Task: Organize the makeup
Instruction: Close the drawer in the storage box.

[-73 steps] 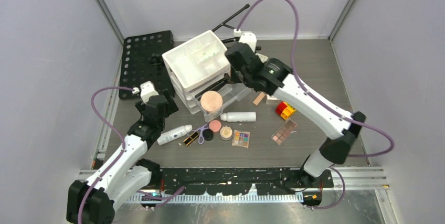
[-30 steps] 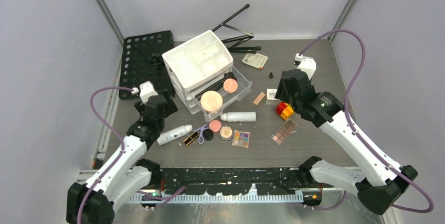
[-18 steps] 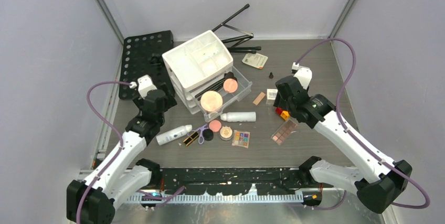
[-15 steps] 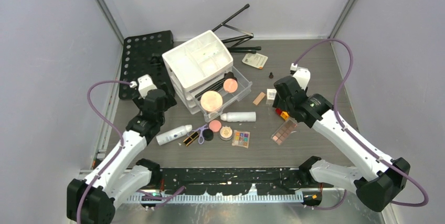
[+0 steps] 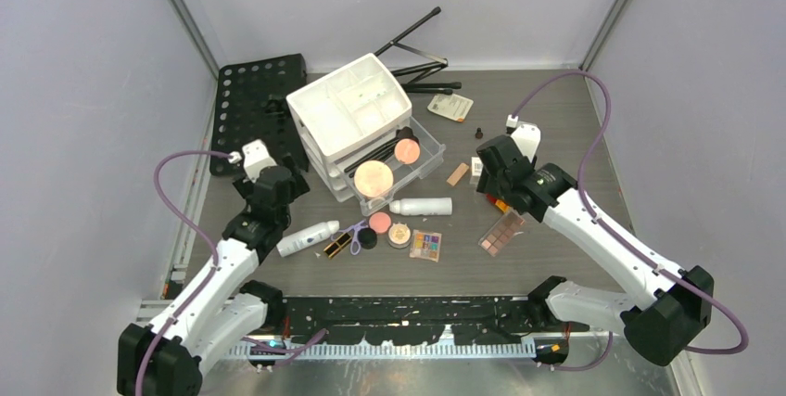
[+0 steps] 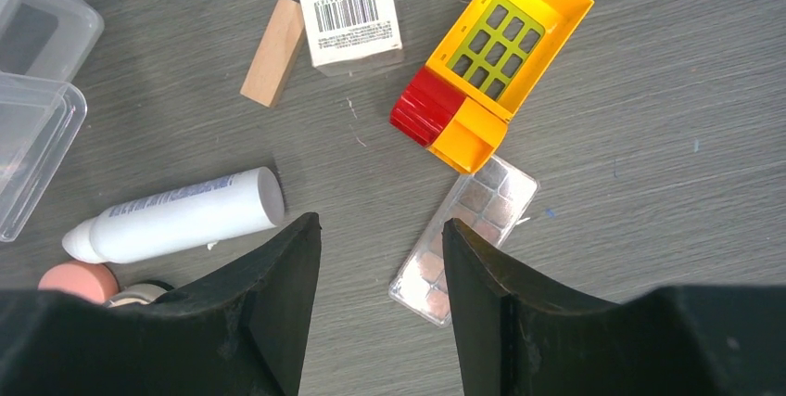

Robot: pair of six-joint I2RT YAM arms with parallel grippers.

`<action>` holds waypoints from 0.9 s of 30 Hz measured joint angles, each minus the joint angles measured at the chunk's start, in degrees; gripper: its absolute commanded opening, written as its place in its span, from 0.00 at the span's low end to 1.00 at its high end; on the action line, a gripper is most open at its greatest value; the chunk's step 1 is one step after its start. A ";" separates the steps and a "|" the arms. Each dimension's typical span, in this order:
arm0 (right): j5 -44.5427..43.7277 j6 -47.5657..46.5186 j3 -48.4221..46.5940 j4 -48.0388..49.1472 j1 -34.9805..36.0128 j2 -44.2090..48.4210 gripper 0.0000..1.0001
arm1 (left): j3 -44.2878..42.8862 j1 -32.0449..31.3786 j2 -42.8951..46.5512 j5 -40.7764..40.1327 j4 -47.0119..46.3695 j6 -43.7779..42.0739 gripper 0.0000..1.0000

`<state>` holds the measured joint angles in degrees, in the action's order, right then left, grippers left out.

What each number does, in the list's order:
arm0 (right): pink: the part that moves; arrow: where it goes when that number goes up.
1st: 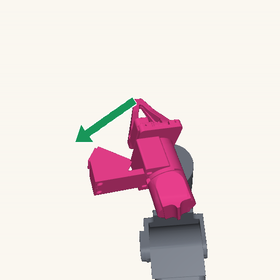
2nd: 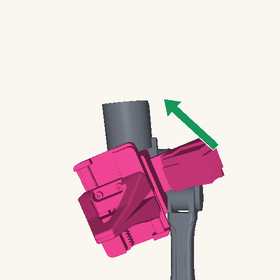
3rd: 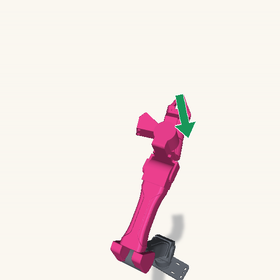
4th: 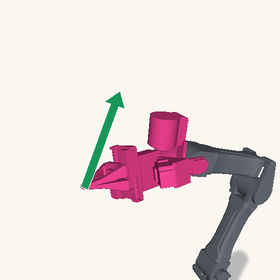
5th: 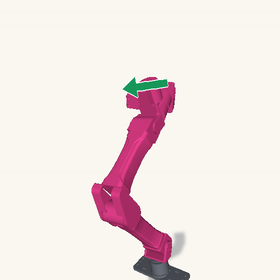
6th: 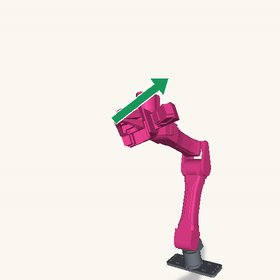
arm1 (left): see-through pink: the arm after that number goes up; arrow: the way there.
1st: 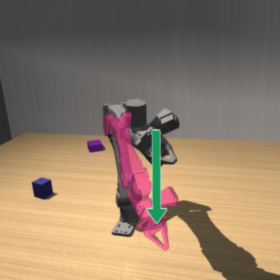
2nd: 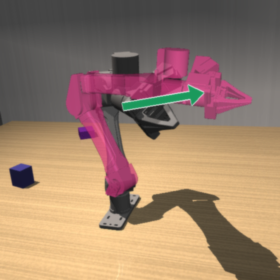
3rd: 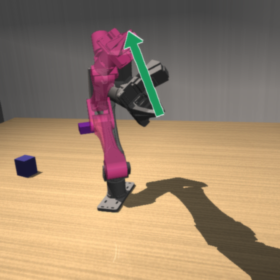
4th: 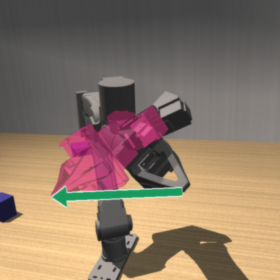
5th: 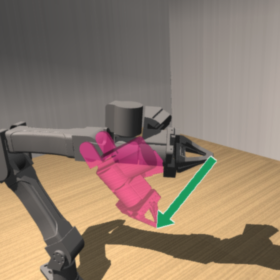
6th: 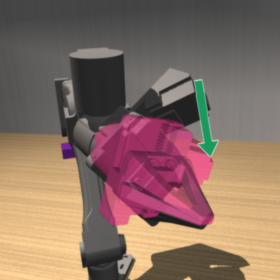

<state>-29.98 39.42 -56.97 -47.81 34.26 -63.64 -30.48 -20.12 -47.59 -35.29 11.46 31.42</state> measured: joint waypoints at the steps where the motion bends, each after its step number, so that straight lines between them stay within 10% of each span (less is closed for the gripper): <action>1: -0.17 0.00 0.00 -0.02 0.00 0.02 0.56 | 0.46 0.00 -0.07 0.20 0.00 -0.02 0.84; 27: 2.38 1.62 -0.42 0.15 -0.74 -2.32 0.57 | 0.70 -0.46 -1.42 3.91 -0.92 0.52 0.82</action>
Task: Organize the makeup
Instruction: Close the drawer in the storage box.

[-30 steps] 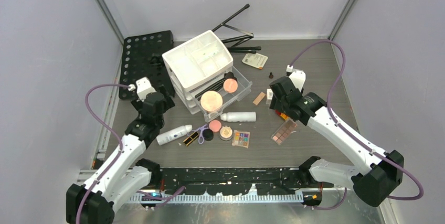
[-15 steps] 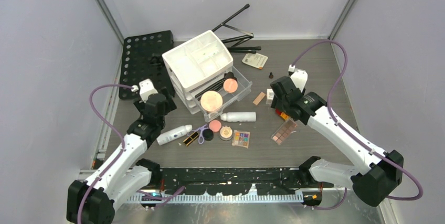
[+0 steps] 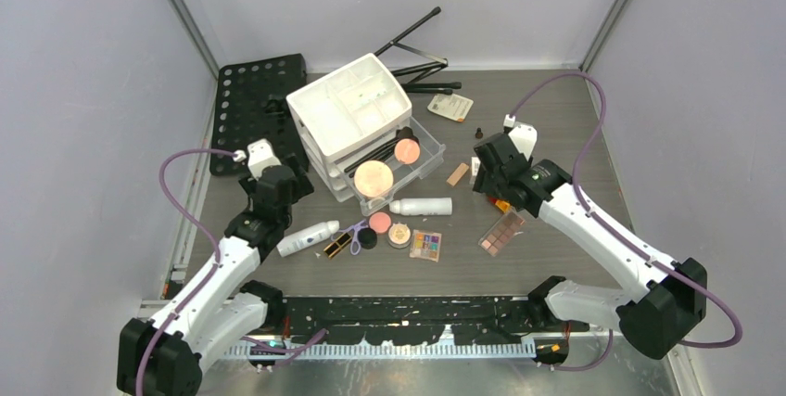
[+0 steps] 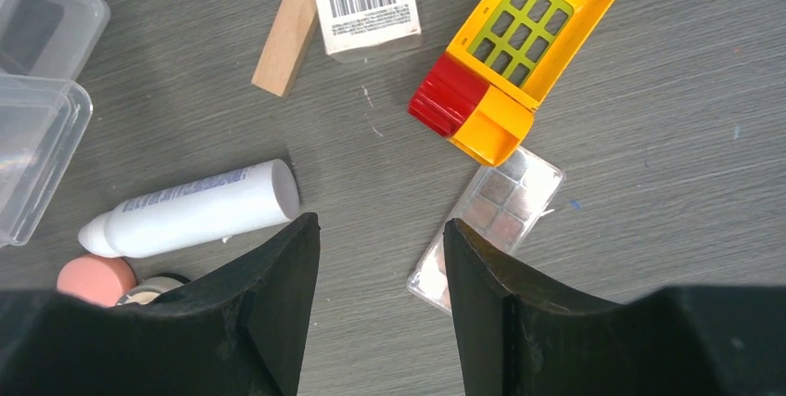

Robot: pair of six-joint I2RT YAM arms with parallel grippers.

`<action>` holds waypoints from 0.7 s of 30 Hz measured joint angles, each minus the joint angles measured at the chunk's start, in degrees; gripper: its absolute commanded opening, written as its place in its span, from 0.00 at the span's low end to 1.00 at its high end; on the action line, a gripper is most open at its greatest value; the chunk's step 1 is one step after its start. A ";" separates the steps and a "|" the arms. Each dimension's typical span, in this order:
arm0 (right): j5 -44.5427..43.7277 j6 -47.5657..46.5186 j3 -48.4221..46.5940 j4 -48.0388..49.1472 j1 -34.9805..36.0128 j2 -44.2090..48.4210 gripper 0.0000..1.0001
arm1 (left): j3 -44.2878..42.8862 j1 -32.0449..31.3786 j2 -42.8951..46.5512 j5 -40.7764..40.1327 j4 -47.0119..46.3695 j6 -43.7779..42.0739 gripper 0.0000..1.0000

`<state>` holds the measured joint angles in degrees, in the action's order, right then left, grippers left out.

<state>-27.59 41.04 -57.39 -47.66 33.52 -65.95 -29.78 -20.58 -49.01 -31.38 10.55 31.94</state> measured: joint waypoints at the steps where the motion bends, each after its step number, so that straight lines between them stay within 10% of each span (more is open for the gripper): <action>1: 0.15 0.11 0.00 0.13 0.00 0.04 0.57 | 0.00 0.00 0.02 0.00 -0.04 0.11 0.82; 21: 10.51 2.97 3.06 8.52 -3.65 0.37 0.58 | 0.00 -0.04 -1.11 1.09 -0.66 0.63 0.82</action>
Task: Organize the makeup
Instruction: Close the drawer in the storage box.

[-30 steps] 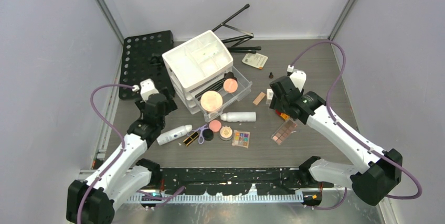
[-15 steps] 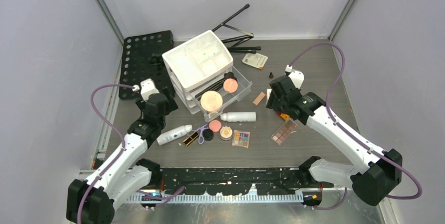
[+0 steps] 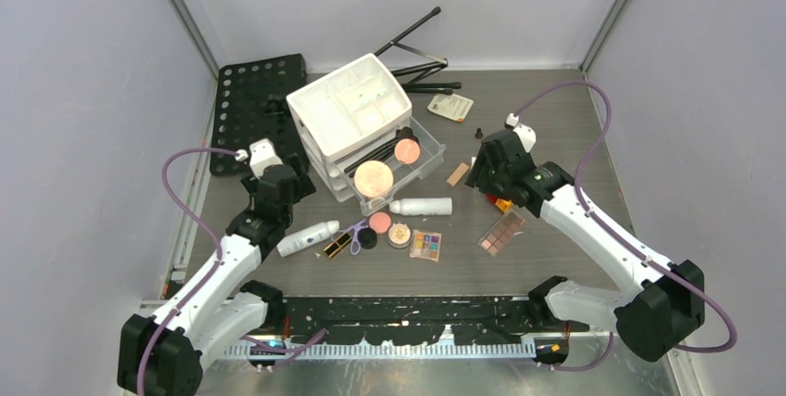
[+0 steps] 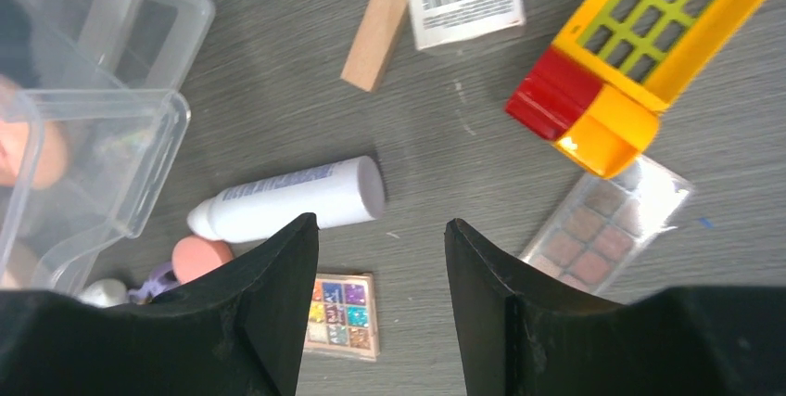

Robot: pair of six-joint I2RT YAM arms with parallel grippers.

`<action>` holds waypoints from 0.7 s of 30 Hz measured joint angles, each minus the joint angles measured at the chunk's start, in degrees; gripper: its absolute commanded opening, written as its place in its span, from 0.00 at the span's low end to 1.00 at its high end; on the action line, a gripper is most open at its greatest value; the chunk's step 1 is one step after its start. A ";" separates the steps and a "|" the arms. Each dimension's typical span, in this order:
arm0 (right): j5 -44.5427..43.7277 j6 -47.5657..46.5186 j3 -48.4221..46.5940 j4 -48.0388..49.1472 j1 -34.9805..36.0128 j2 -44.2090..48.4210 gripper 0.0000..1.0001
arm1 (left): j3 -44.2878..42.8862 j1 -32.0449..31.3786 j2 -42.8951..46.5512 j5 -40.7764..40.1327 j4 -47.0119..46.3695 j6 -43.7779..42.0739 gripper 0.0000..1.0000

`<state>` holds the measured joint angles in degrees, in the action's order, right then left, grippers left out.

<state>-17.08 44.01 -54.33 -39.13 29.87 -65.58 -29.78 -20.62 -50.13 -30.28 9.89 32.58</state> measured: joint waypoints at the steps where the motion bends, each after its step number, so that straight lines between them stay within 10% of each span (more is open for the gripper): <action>1: 1.14 -0.02 0.33 0.81 0.00 0.00 0.58 | 0.00 0.00 0.00 0.04 -0.02 0.00 0.82; 21: 8.90 5.66 5.25 12.76 9.25 -3.54 0.55 | 0.00 0.00 -0.15 0.90 -0.09 0.02 0.82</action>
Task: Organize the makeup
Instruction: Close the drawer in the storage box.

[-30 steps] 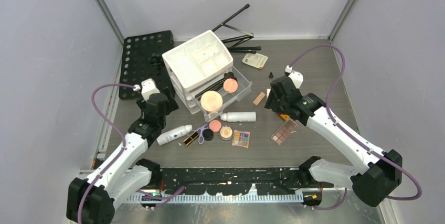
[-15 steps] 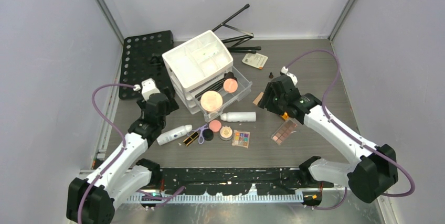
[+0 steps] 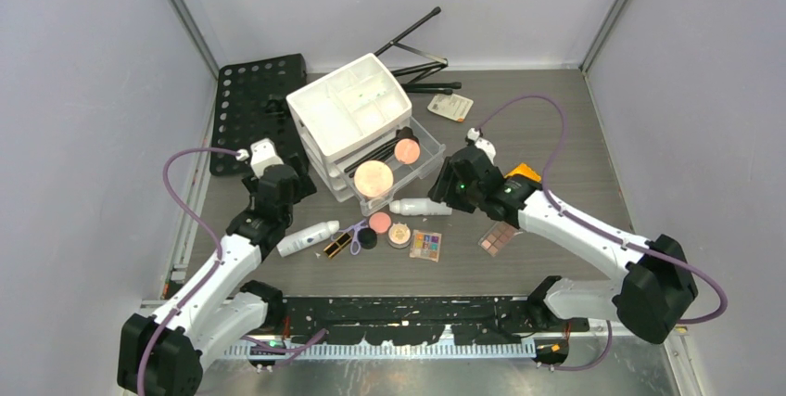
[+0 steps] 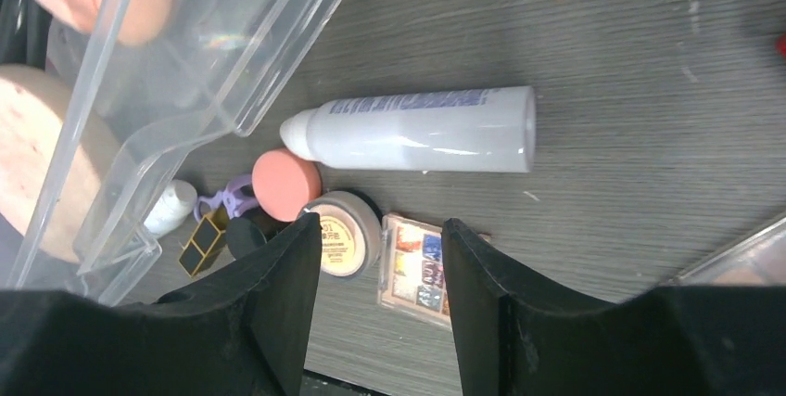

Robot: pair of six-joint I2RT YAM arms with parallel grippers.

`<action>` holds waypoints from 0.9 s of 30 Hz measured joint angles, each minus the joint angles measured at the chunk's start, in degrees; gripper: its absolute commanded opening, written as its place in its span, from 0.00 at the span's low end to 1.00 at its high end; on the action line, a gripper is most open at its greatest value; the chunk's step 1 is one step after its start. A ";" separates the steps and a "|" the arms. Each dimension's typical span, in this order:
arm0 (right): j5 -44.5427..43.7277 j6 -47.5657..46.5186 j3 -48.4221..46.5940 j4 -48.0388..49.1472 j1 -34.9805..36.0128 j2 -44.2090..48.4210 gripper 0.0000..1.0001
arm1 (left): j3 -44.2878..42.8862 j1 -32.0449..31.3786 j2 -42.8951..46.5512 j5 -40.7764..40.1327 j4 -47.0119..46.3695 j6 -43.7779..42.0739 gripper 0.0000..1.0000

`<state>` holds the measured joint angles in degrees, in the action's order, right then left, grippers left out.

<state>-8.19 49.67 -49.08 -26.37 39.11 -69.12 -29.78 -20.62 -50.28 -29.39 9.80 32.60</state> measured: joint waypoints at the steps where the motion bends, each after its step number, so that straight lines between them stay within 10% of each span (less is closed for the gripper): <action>1: -0.79 0.39 -0.26 0.11 1.20 -0.72 0.55 | 0.00 0.00 0.00 0.00 0.02 0.00 0.82; 27: -4.55 3.15 -11.91 3.06 4.76 -12.52 0.53 | 0.00 0.00 0.00 0.09 -0.02 0.00 0.83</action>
<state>-12.73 52.82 -60.99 -23.31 43.88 -81.65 -29.78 -20.62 -50.28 -29.30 9.78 32.60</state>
